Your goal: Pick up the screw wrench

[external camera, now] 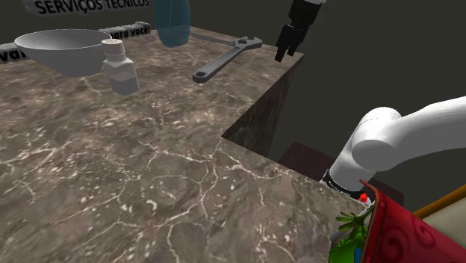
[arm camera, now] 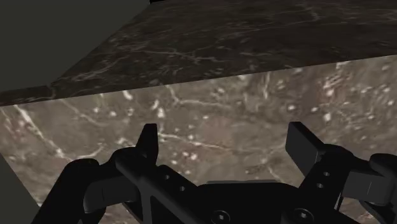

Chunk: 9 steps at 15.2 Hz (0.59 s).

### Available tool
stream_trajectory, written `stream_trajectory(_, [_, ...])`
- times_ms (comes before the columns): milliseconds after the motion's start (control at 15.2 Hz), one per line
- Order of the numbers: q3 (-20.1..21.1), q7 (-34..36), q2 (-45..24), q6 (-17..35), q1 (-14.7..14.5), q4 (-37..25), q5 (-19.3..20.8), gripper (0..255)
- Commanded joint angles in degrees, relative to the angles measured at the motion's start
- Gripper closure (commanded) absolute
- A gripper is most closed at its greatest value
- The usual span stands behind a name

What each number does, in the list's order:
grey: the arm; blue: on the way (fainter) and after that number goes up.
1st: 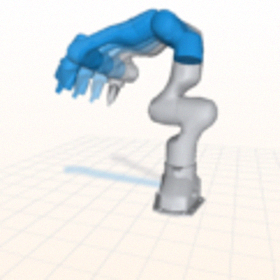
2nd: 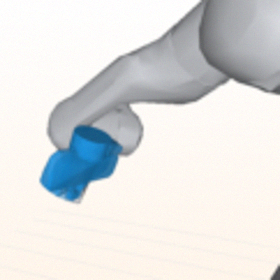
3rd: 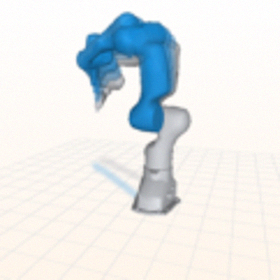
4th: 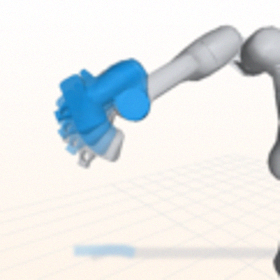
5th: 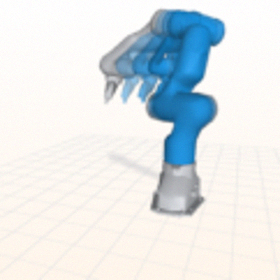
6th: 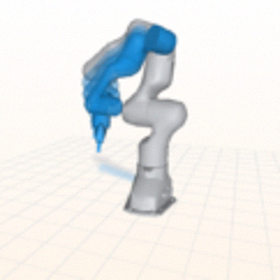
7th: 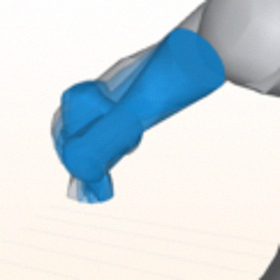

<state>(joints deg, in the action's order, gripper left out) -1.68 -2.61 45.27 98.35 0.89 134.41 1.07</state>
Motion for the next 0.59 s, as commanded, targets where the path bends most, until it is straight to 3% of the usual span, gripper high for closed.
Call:
stream_trajectory(0, [0.0, 0.0, 0.0, 0.0, 0.0, 0.0, 0.0, 0])
stream_trajectory(528, [18.1, 44.4, -8.3, -5.8, 9.6, -11.7, -8.4, 0])
